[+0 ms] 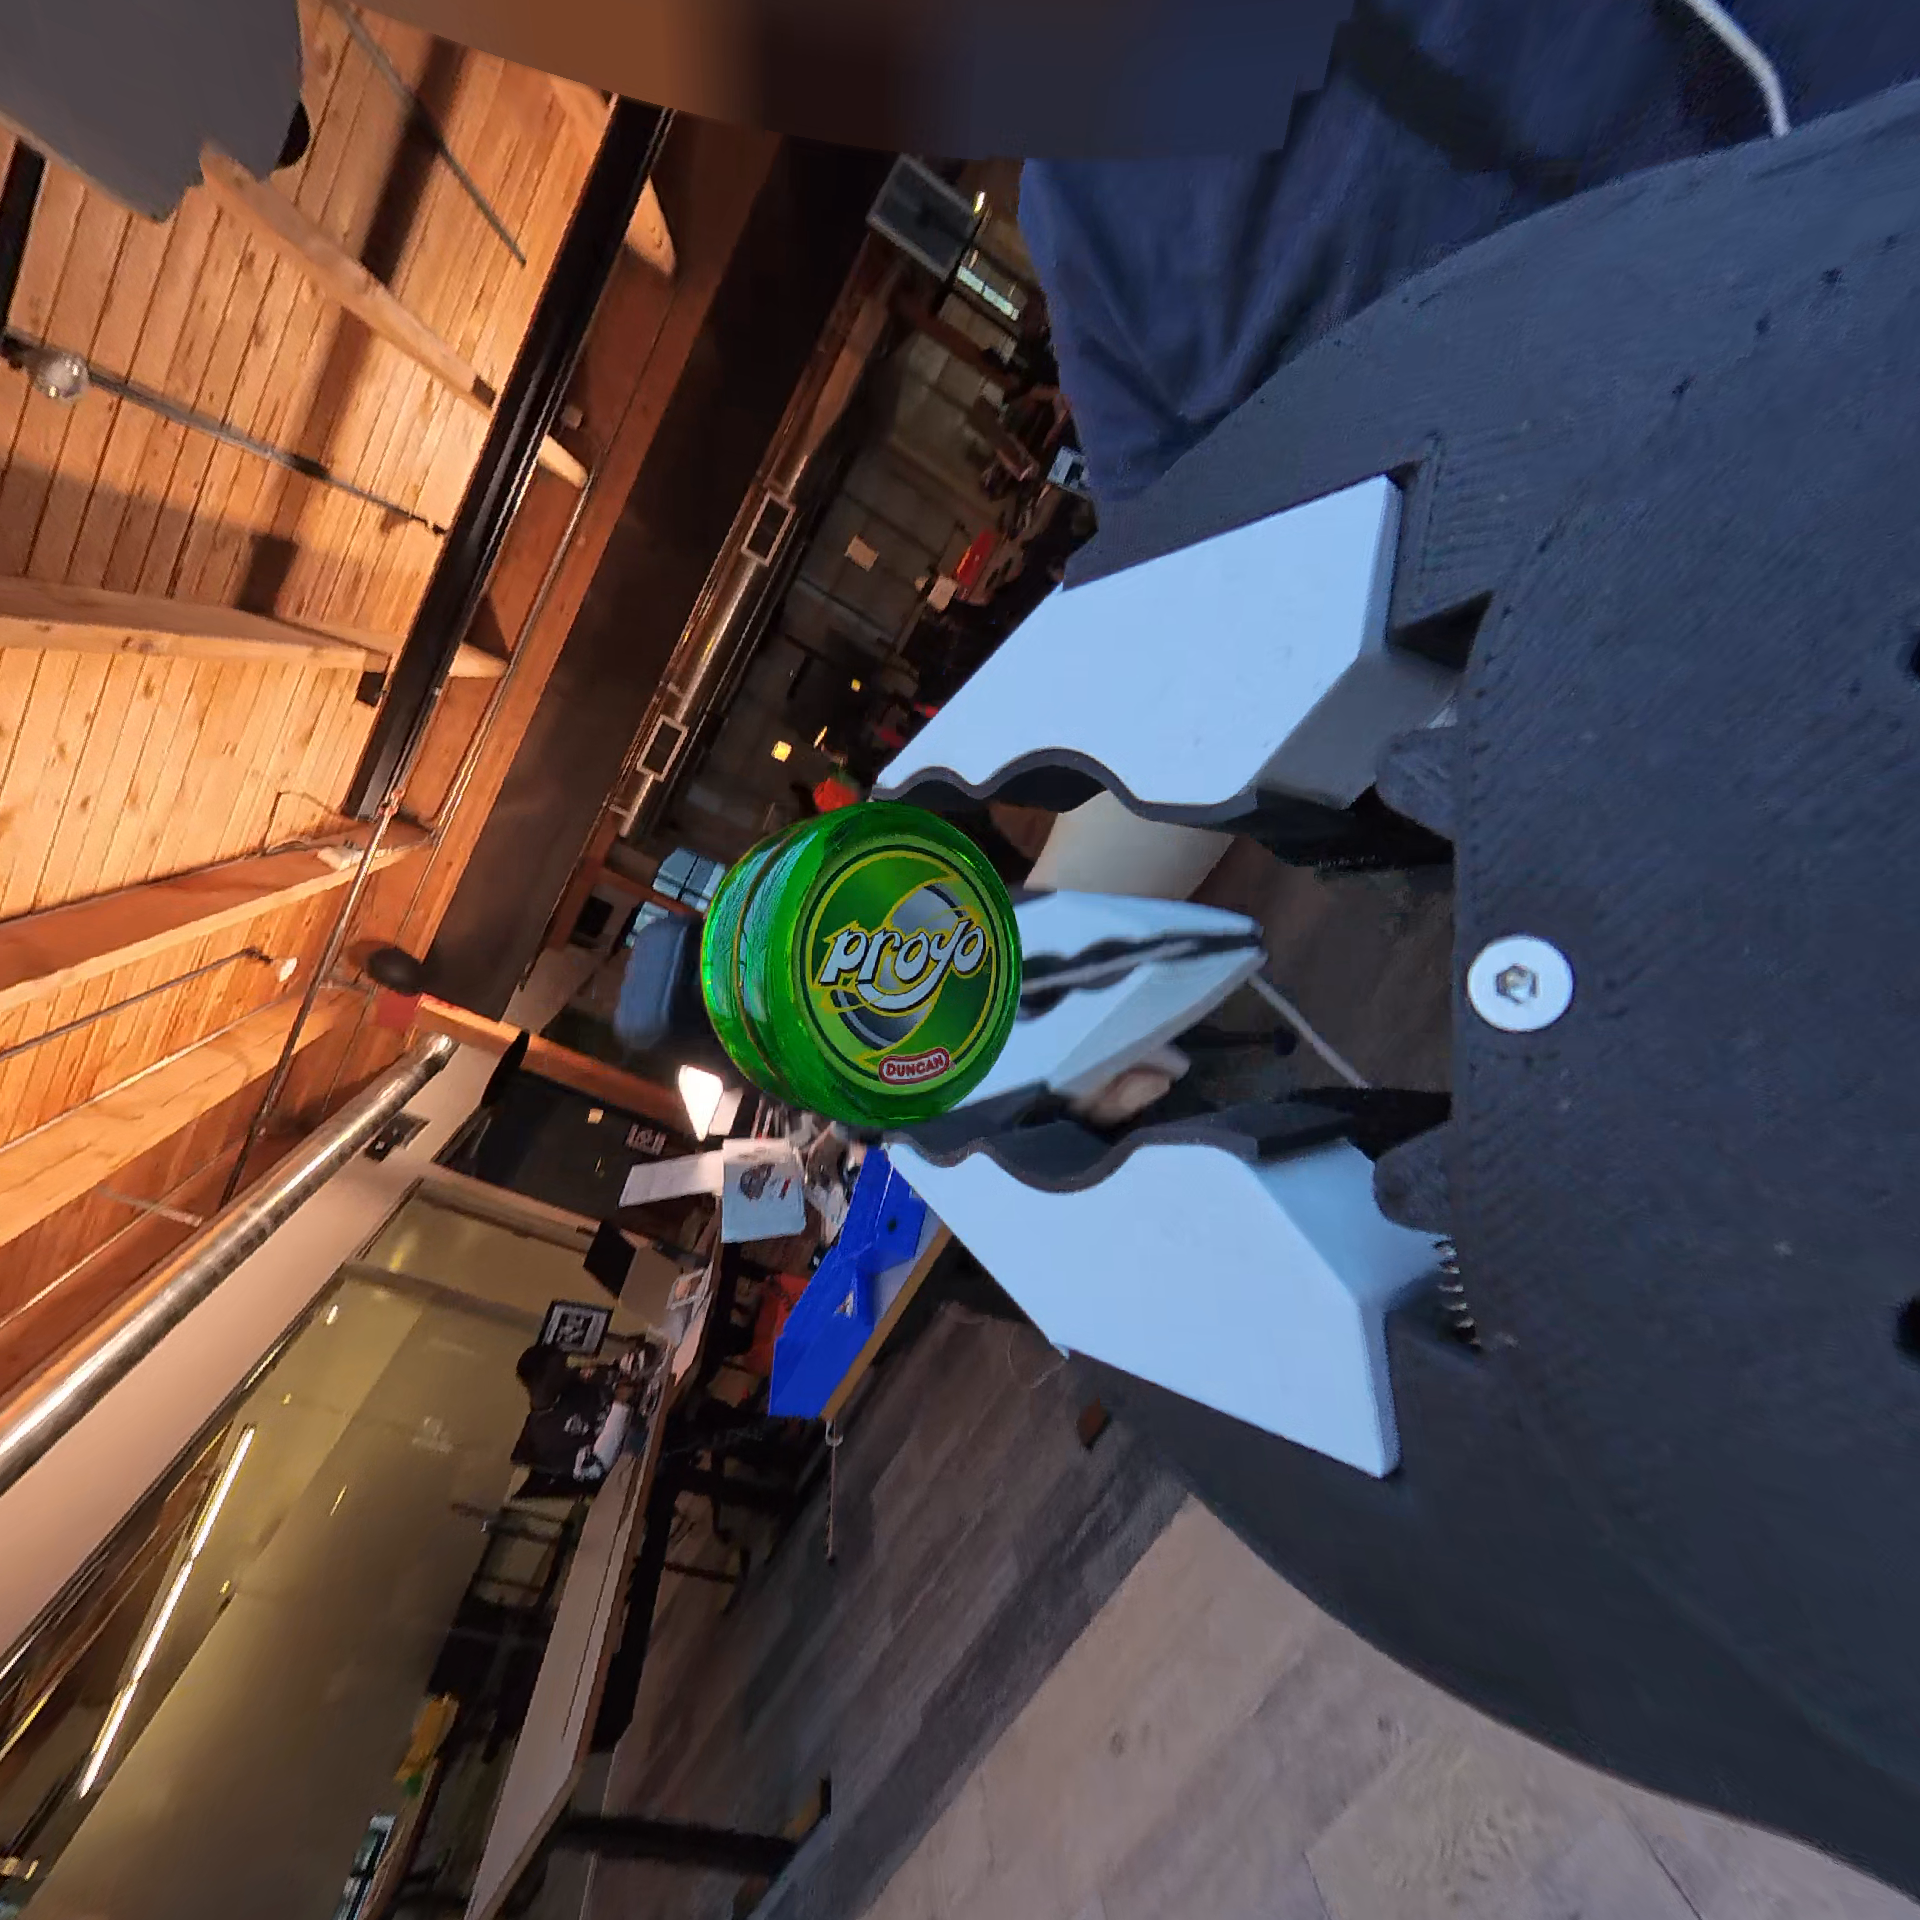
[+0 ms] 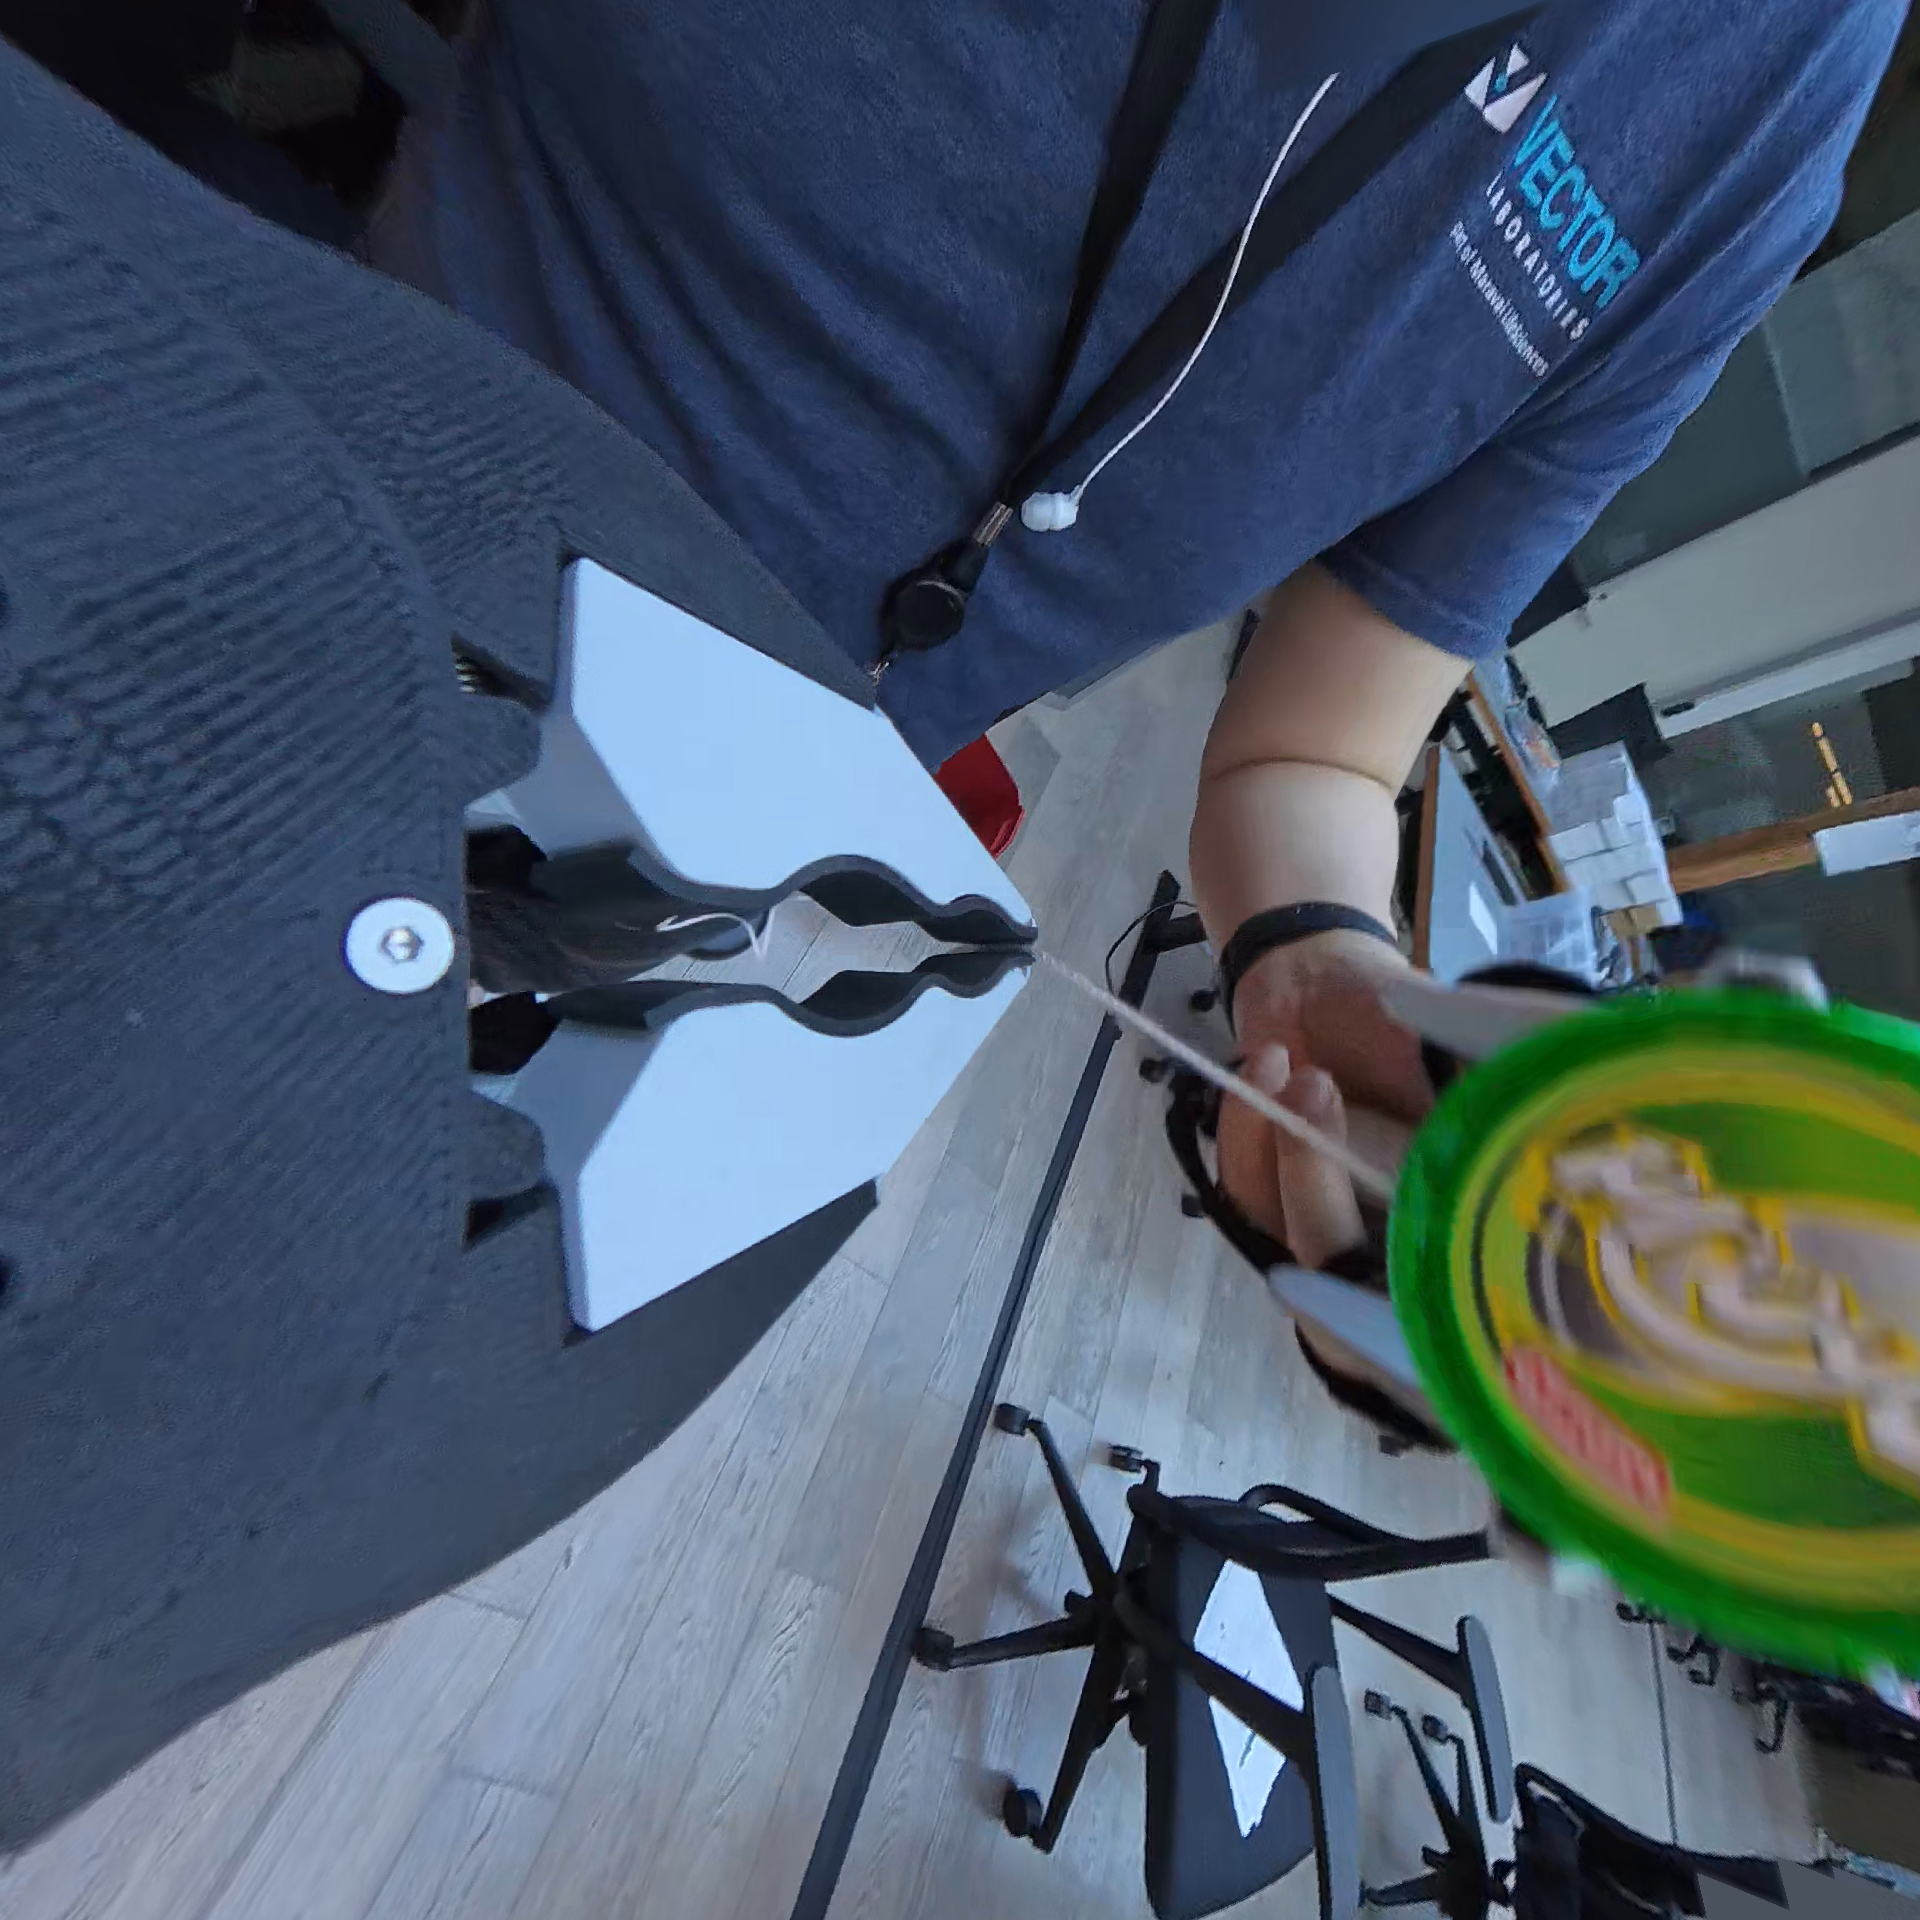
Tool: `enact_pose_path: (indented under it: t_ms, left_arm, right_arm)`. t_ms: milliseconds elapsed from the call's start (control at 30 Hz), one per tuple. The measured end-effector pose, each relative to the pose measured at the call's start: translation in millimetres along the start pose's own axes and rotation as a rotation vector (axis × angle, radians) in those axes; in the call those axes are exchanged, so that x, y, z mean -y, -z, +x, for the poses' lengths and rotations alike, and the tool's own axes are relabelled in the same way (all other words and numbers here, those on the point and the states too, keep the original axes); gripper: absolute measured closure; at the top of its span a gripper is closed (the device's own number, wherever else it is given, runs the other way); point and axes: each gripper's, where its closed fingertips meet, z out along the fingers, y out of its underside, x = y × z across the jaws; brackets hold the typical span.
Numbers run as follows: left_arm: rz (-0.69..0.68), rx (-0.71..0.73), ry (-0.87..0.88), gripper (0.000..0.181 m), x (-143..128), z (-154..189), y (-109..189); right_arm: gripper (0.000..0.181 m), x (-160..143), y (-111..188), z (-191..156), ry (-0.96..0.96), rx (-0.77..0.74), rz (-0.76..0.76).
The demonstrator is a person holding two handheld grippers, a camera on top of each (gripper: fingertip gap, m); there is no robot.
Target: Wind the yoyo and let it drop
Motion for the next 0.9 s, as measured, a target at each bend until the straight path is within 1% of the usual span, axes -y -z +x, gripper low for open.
enact_pose_path:
  t_ms: [100, 200, 333, 400, 467, 567, 667, 767, 800, 900]
  left_arm:
    - [-0.028, 0.116, -0.065, 0.123, 1.6, -24.6, 7.3]
    - [-0.093, 0.196, -0.125, 0.122, -7.2, -40.0, 10.5]
    - [-0.154, 0.211, -0.172, 0.123, -20.3, -41.8, 8.0]
    - [-0.180, 0.203, -0.192, 0.123, -26.5, -39.4, 5.9]
    - [-0.202, 0.186, -0.198, 0.123, -32.7, -35.4, 4.0]
    - [-0.254, 0.138, -0.189, 0.123, -47.3, -26.8, 0.6]
    - [-0.313, 0.081, -0.176, 0.123, -66.0, -14.7, -4.0]
    - [-0.354, 0.037, -0.173, 0.123, -81.0, -2.9, -7.8]
    - [-0.360, 0.022, -0.168, 0.123, -84.2, 1.2, -8.5]
    - [-0.347, -0.054, -0.135, 0.123, -86.1, 18.2, -9.0]
  right_arm:
    - [0.181, 6.9, -10.9, -18.1, 0.026, 0.033, 0.064]
    - [0.181, 30.7, -7.2, -37.2, 0.063, 0.065, 0.172]
    - [0.181, 66.6, 13.6, -50.4, 0.085, 0.063, 0.300]
    - [0.181, 82.4, 26.8, -50.0, 0.091, 0.038, 0.350]
    - [0.181, 93.9, 39.2, -42.6, 0.089, -0.014, 0.369]
    - [0.181, 103.9, 55.7, -22.9, 0.086, -0.120, 0.346]
    - [0.181, 105.7, 64.4, -8.1, 0.075, -0.158, 0.282]
    - [0.181, 94.7, 68.3, 9.0, 0.069, -0.186, 0.172]
    - [0.181, 90.4, 68.7, 11.1, 0.075, -0.173, 0.143]
    - [0.181, 76.3, 69.4, 23.1, 0.034, -0.156, 0.090]
